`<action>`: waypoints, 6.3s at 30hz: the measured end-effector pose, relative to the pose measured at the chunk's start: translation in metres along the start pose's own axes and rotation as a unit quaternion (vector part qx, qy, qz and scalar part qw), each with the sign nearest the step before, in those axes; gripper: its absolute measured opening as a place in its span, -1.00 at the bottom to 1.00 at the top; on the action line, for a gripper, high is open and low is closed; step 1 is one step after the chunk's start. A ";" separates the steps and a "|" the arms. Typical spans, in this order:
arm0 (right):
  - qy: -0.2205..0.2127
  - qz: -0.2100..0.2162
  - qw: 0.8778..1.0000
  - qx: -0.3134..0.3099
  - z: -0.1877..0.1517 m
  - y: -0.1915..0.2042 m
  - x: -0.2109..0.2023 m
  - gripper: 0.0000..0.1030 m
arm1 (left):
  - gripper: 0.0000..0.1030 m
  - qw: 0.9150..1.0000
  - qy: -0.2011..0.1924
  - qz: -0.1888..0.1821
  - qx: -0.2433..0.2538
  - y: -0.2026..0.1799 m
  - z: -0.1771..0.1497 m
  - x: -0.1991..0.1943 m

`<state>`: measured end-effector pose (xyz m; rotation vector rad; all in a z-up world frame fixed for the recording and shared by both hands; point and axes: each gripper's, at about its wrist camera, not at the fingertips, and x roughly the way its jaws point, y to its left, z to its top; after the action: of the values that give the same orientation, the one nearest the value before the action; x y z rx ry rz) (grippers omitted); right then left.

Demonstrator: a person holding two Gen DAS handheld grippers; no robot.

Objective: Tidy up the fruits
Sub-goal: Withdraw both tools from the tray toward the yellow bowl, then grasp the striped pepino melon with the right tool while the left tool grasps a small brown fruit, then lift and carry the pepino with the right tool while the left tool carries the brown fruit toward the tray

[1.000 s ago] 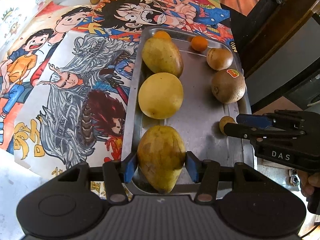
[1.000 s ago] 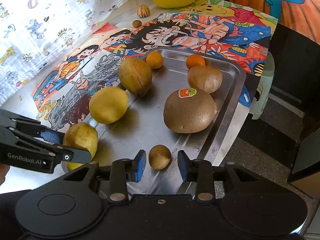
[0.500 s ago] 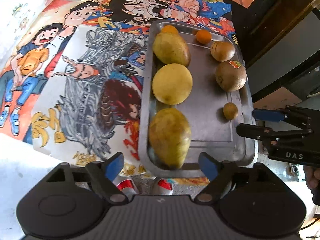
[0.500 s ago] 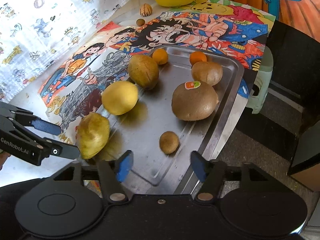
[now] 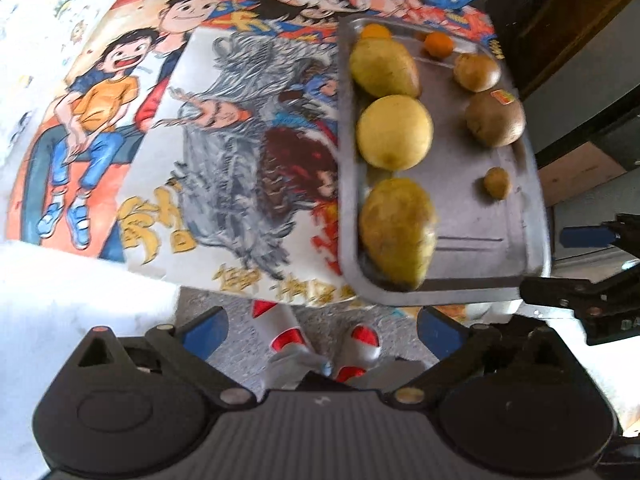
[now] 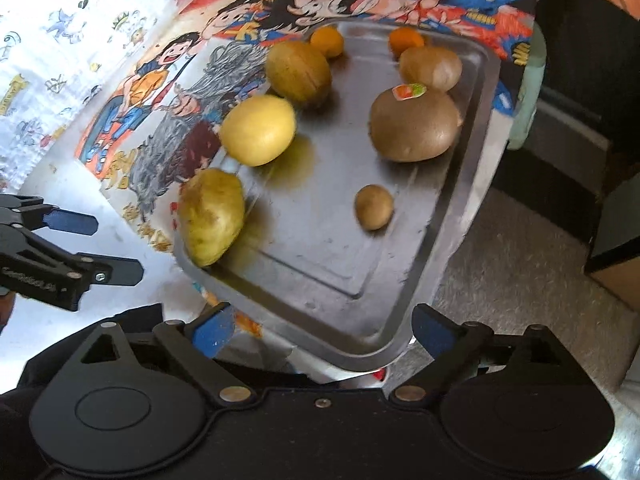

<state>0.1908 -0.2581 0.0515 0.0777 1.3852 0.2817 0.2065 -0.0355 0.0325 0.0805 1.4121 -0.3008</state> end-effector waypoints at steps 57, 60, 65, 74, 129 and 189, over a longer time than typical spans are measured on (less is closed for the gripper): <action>-0.238 0.002 0.965 -0.108 0.334 0.030 0.043 0.92 | 0.99 0.961 -0.266 0.077 -0.015 0.111 0.229 0.029; -0.242 0.014 0.964 -0.109 0.362 0.029 0.062 0.91 | 0.99 0.958 -0.275 0.077 -0.027 0.120 0.241 0.042; -0.240 0.028 0.961 -0.134 0.406 0.032 0.085 0.84 | 0.94 0.958 -0.279 0.068 -0.019 0.126 0.258 0.062; -0.218 0.062 0.961 -0.157 0.472 0.049 0.128 0.66 | 0.66 0.955 -0.290 0.061 0.011 0.120 0.291 0.087; -0.174 0.039 0.971 -0.162 0.477 0.046 0.182 0.00 | -0.46 0.956 -0.288 0.058 -0.015 0.133 0.299 0.095; -0.273 0.057 0.954 -0.111 0.127 -0.043 -0.063 -0.01 | -0.46 0.935 -0.350 0.057 0.015 -0.035 0.112 -0.042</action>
<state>0.3117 -0.3010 0.1267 0.0438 0.7940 0.4728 0.3000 -0.0884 0.0956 0.0700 0.6911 -0.2213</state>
